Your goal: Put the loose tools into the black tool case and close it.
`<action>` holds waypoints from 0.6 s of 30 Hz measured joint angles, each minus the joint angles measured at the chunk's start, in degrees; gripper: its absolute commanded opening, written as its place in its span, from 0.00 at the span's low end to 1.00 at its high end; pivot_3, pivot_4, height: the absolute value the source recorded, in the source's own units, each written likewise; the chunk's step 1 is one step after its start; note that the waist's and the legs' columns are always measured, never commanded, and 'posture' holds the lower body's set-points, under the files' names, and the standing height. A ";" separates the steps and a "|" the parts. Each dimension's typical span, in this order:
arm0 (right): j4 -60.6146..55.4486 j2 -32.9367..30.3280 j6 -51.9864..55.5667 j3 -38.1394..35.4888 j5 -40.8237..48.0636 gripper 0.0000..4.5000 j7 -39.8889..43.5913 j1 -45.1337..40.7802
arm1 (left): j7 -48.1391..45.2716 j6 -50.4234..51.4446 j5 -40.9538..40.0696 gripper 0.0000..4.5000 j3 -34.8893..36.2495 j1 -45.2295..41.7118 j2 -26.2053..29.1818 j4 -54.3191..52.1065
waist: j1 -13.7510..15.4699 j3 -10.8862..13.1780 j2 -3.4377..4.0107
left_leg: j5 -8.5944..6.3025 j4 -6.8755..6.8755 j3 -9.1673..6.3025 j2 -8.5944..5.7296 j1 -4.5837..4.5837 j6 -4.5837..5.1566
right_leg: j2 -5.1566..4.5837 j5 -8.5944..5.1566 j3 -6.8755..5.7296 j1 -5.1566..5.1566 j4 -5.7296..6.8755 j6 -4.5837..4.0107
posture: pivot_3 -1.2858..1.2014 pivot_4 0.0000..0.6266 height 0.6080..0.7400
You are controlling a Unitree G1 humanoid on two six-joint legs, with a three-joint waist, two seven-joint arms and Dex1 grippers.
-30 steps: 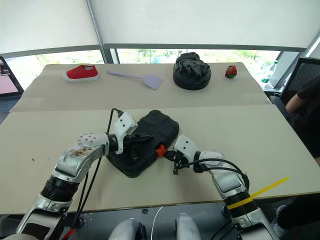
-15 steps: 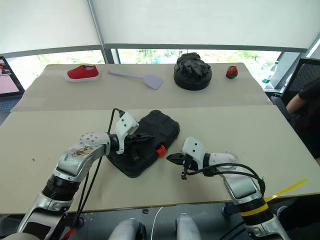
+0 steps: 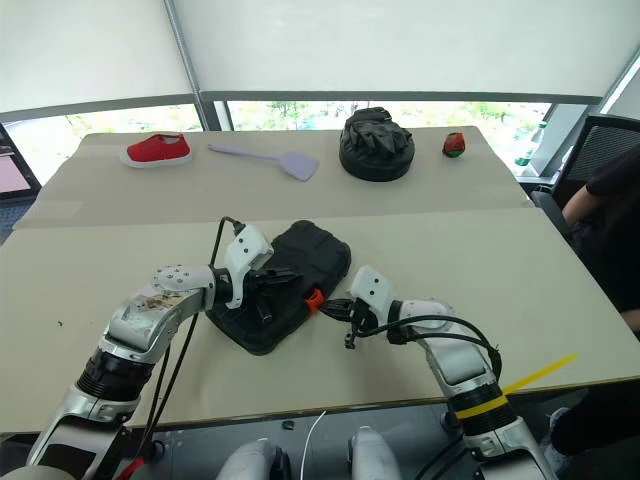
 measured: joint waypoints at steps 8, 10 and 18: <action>3.50 2.87 -0.52 0.11 -0.26 0.02 -0.03 -1.59 | -0.64 2.24 -0.34 0.01 0.17 -0.03 0.19 -0.90 | -0.84 -0.11 -0.09 | 0.00 -0.08 -0.03 0.04 0.21 0.00 | 0.10 -0.07 0.08 0.02 0.13 -0.07 | 0.52 0.24 1.00; 4.29 3.33 -0.75 0.27 -0.61 0.02 -0.02 -2.02 | -0.65 2.41 -0.33 0.01 0.31 -0.03 0.19 -0.86 | -0.85 -0.13 -0.09 | 0.00 -0.12 -0.05 0.04 0.24 0.00 | 0.13 -0.10 0.10 0.00 0.15 -0.11 | 0.52 0.24 1.00; 11.04 5.77 0.37 1.02 -1.76 0.02 -0.65 -5.28 | -0.76 2.48 -0.74 0.01 0.53 -0.08 0.13 -0.82 | -0.74 -0.16 -0.09 | 0.01 -0.31 -0.07 0.02 0.22 -0.02 | 0.15 -0.08 0.15 -0.11 0.13 -0.28 | 0.52 0.24 1.00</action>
